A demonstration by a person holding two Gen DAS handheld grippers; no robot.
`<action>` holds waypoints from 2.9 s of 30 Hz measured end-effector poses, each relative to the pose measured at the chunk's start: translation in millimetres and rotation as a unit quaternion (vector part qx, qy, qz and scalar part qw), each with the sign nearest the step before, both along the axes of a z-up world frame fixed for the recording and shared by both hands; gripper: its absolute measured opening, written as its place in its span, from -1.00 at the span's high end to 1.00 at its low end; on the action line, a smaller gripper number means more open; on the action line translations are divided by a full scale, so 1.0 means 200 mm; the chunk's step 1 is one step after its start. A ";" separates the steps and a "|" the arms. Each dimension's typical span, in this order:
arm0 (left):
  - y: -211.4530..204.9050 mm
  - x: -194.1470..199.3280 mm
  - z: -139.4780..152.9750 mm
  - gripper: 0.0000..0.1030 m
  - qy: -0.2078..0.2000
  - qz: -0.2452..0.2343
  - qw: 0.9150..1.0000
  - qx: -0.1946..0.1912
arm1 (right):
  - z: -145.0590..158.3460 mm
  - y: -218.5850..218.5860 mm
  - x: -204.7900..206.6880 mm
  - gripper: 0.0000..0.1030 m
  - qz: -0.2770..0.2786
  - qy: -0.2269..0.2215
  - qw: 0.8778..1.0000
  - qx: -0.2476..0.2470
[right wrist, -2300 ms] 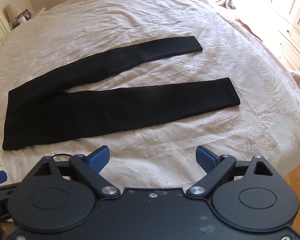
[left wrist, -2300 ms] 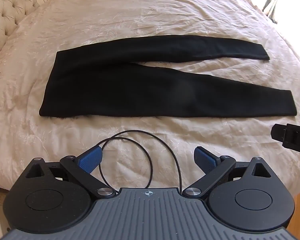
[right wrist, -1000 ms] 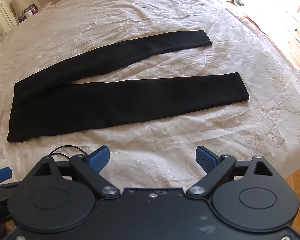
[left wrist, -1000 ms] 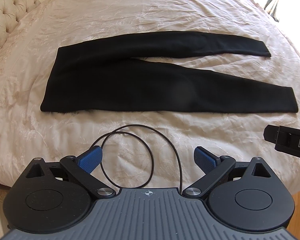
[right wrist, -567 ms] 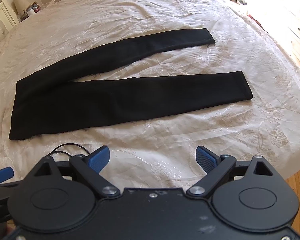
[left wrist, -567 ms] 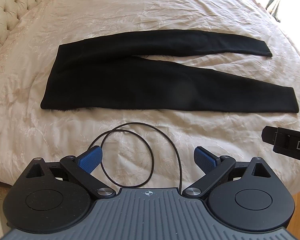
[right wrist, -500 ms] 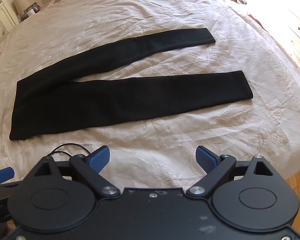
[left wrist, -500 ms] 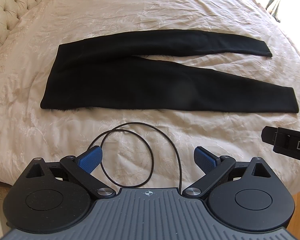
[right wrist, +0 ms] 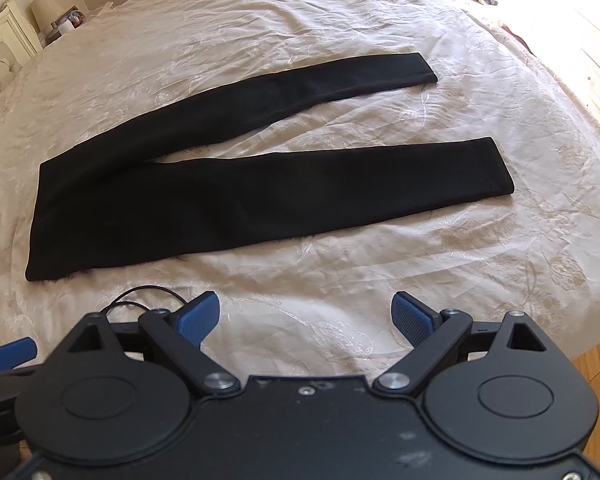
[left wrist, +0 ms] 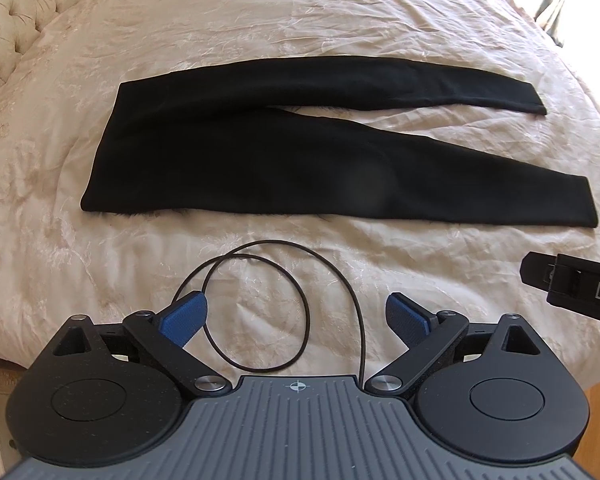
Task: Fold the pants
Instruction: 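Move both tools toward the black trousers lying flat on the bed, then grasp the trouser leg hems with the right tool while the left tool grasps the trousers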
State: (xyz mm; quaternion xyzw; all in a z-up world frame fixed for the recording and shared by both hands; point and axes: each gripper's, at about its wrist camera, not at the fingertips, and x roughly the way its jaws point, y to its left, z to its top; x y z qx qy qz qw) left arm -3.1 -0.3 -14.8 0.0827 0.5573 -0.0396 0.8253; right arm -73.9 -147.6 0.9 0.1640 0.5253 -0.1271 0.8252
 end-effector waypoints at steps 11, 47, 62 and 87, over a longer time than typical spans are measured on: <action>0.06 -0.01 -0.01 -0.77 0.006 0.013 1.000 0.002 | -0.02 0.01 0.01 -0.87 0.015 0.000 1.000 0.013; 0.26 0.62 -0.74 0.22 0.004 -0.204 0.976 0.073 | -0.57 -0.35 0.43 0.12 -0.191 0.065 0.976 0.082; 0.22 0.76 -0.84 0.54 -0.006 -0.224 0.974 0.043 | -0.72 -0.59 0.45 0.08 -0.285 0.060 0.951 0.099; 0.37 0.62 -0.37 0.86 -0.083 -0.202 0.976 0.019 | -0.66 -1.12 0.30 0.92 -0.360 -0.057 0.915 0.172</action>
